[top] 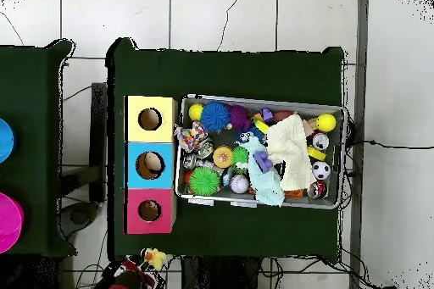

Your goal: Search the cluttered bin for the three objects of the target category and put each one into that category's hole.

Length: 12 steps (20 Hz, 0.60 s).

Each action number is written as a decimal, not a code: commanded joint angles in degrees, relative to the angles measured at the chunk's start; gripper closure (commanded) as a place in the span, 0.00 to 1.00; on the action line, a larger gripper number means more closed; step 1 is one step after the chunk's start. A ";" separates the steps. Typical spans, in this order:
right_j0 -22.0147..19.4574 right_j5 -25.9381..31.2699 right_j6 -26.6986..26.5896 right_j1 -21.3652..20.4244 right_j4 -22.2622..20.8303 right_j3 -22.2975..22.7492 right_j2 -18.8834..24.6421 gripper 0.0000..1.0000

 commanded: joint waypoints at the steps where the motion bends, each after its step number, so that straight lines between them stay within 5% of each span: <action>1: 7.99 15.22 8.83 3.59 3.42 -16.08 -15.28 1.00; 4: 8.74 17.26 9.67 3.40 1.90 -18.81 -16.30 1.00; 12: -3.93 5.78 6.04 2.28 -0.68 -14.87 -1.32 1.00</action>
